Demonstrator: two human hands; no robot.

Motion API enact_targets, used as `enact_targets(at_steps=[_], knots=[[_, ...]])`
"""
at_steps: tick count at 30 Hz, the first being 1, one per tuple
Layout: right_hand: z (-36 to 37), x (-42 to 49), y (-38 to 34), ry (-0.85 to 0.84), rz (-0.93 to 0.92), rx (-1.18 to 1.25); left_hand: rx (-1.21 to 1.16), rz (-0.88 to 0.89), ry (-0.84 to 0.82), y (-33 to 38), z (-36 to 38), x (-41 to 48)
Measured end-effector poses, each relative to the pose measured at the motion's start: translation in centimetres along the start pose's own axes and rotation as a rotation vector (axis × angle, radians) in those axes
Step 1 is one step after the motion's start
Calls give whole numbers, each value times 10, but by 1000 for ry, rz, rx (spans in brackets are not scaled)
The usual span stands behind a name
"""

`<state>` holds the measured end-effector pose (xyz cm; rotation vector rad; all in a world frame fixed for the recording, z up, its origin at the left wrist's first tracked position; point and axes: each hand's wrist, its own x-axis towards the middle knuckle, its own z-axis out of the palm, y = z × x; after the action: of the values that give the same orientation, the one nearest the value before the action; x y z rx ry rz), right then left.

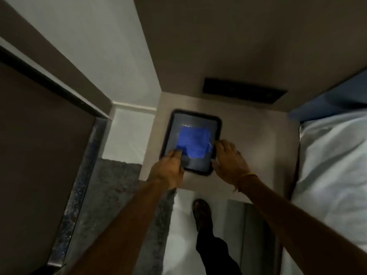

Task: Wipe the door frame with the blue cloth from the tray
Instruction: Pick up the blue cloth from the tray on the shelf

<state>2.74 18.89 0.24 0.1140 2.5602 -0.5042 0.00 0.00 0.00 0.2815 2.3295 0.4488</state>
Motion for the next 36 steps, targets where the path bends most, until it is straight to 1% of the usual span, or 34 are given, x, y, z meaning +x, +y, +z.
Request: enact_targets(at_steps=[1,3,5,8,10,15,18,22,24,25,27,30,31,33,34,36], knots=[[12,18,2,-1,-27,-29,-3,-16,2,1,6,14],[30,50,-2,16,-64,-69,-44,-44,86,-3,19,31],[47,77,-13,8,-93,-110,-59,-12,184,-11,27,37],[73,105,-19,-36,-113,-247,-60,62,276,-23,36,33],[87,117,-20,-67,-115,-321,-69,77,293,-33,39,30],[100,119,-13,-31,-152,-417,-161,43,263,-56,44,18],[97,121,-14,-15,-180,-471,-178,9,259,-64,45,12],[88,126,-20,-30,-206,-547,-171,43,315,-72,47,3],[77,128,-22,-30,-190,-502,-184,54,330,-75,47,-2],[70,128,-23,-13,-182,-442,-197,59,340,-76,47,-5],[53,122,-28,63,-137,-224,-246,44,361,-78,43,-15],[29,100,-41,311,34,254,-417,-8,444,-76,25,-32],[22,88,-51,343,107,478,-481,-23,486,-76,14,-40],[5,66,-79,311,187,1014,-585,-26,583,-76,-14,-56],[-3,56,-94,264,171,1228,-631,-20,636,-75,-30,-66],[-22,34,-134,150,73,1465,-693,-1,777,-77,-69,-96]])
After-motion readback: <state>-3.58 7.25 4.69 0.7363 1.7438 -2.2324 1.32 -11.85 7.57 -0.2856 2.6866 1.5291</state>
